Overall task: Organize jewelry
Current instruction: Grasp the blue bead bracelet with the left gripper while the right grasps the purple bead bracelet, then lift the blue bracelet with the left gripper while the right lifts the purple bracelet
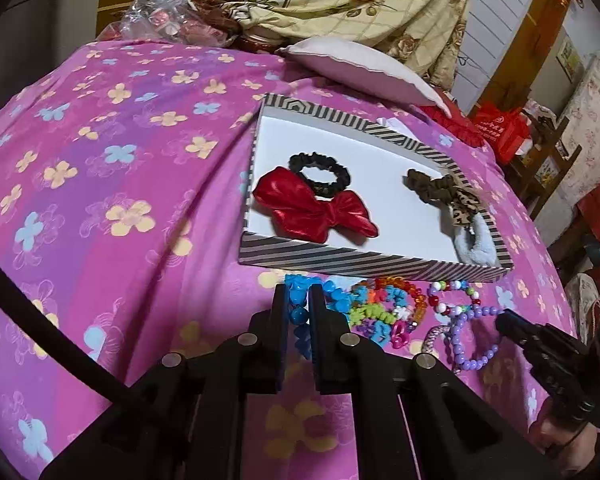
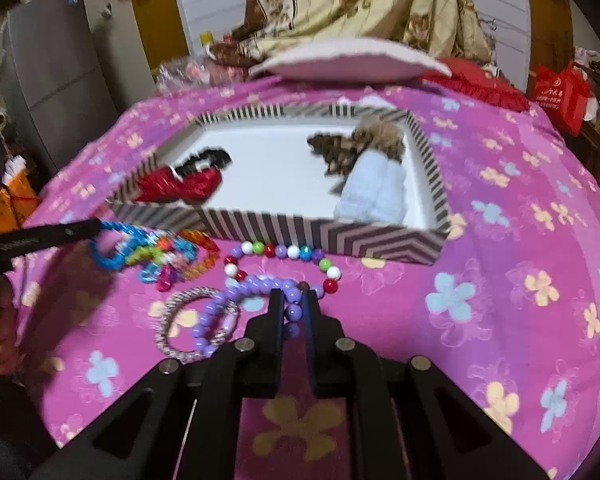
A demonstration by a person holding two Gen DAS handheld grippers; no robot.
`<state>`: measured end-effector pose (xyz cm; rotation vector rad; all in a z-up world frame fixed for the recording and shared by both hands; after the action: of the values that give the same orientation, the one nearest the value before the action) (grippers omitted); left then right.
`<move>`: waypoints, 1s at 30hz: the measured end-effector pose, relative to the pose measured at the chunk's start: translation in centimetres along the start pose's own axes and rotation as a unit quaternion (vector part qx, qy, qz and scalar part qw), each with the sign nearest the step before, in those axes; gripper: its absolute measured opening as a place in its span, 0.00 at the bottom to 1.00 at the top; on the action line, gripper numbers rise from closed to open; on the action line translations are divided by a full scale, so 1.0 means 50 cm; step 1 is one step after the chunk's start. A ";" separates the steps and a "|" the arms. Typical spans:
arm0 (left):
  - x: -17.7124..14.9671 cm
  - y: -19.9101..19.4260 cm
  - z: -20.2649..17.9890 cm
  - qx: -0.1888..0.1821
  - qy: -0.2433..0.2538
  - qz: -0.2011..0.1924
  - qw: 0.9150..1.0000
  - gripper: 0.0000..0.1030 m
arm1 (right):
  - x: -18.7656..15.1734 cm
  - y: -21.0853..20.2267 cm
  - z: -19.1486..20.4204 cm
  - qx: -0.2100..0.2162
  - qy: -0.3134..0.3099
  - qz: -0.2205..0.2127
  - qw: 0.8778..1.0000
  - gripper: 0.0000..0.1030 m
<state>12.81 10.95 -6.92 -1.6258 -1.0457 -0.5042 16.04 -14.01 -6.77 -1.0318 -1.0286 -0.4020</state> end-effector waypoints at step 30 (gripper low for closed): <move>0.035 -0.057 -0.079 -0.088 0.024 -0.070 0.993 0.00 | 0.044 -0.074 -0.004 0.037 0.056 -0.058 0.996 0.09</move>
<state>12.09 8.03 -2.72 -1.6914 -1.1099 -0.7449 14.65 -15.62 -3.04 -0.8765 -0.9978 -0.5063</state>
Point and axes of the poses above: each gripper's, at about its wrist camera, not at the fingertips, and y roughly the way its jaws point, z to its left, x to its top, the point moved 5 cm from there along y, roughly the way its jaws point, and after that the axes turned 15 degrees about -z, right-handed, at the moved point
